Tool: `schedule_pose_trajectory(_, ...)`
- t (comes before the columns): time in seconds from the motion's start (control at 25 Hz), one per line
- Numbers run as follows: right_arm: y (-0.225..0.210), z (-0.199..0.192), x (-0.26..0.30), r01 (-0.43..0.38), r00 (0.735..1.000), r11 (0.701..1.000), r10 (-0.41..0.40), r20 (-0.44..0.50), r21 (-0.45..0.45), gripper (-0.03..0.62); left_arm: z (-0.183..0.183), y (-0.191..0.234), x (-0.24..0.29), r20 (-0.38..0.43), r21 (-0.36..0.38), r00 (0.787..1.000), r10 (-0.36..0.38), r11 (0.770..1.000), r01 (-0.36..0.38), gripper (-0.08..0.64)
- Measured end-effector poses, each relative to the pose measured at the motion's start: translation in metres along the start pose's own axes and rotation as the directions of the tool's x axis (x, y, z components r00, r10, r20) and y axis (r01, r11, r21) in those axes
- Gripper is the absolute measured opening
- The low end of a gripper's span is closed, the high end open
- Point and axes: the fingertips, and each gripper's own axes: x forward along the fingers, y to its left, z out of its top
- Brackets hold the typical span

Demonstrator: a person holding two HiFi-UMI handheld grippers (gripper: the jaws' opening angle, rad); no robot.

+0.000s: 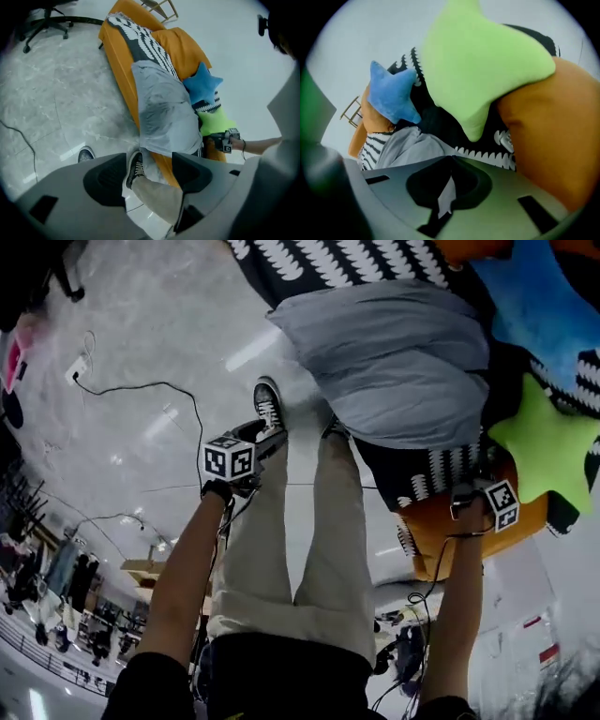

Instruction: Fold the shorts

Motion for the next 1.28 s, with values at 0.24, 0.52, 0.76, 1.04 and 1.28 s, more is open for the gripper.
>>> schedule_pose_trajectory(0.24, 0.01, 0.024, -0.029, -0.046, 0.998, 0.991, 0.041, -0.038, -0.128, 0.015, -0.023, -0.015, 0.049, -0.032, 0.044, 0.997, -0.069, 0.997, 0.07, 0.313)
schedule_pose_trajectory(0.52, -0.017, -0.052, 0.041, 0.02, 0.959, 0.997, -0.038, -0.282, -0.069, 0.212, -0.039, 0.001, 0.081, 0.05, -0.096, 0.998, -0.042, 0.994, 0.047, 0.313)
schedule_pose_trajectory(0.76, -0.035, -0.057, 0.047, -0.006, 0.966, 0.999, 0.019, -0.258, 0.052, 0.1, -0.053, 0.017, 0.07, 0.074, -0.148, 0.997, -0.01, 0.989, 0.021, 0.313)
schedule_pose_trajectory(1.04, -0.041, -0.05, 0.053, 0.013, 0.972, 0.998, 0.0, -0.233, 0.054, 0.018, -0.066, -0.004, 0.074, 0.062, -0.158, 0.998, -0.011, 0.987, 0.021, 0.313)
schedule_pose_trajectory(1.28, -0.036, -0.001, 0.023, -0.006, 0.997, 0.995, 0.013, -0.073, 0.104, 0.017, -0.065, -0.022, 0.091, 0.068, -0.16, 0.998, -0.012, 0.987, 0.023, 0.313)
